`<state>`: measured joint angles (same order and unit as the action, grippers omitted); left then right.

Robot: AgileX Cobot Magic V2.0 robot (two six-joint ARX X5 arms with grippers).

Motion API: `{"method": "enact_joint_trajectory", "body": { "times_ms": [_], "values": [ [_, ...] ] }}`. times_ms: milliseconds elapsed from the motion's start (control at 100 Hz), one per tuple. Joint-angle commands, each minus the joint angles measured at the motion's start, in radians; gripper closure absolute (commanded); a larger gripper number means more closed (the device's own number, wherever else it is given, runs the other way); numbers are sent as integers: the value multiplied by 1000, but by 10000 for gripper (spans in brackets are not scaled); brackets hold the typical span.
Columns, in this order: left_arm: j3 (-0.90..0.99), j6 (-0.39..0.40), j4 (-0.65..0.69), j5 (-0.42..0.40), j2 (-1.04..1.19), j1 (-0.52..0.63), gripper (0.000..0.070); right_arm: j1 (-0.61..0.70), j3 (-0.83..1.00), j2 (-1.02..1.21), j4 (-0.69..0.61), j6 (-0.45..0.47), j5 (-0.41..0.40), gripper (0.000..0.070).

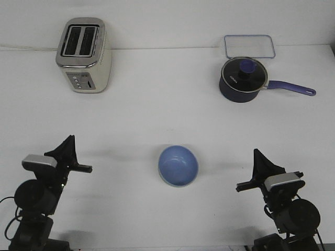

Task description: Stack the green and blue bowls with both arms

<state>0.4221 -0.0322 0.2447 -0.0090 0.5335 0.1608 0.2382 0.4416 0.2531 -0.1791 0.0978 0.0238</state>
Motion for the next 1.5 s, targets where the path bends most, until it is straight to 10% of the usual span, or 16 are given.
{"method": "enact_joint_trajectory", "body": {
  "times_ms": [0,1010,1490],
  "values": [
    [-32,2,32,-5,-37,-8,689,2,-2,0,15,-20,4,700],
    [-65,-18,-50,-89,-137,-35,689,3,-2,1,15,-20,3,700],
    [-397,-14,-27,21,-515,-138,689,3,-2,1,15,-20,3,700]
  ]
}}
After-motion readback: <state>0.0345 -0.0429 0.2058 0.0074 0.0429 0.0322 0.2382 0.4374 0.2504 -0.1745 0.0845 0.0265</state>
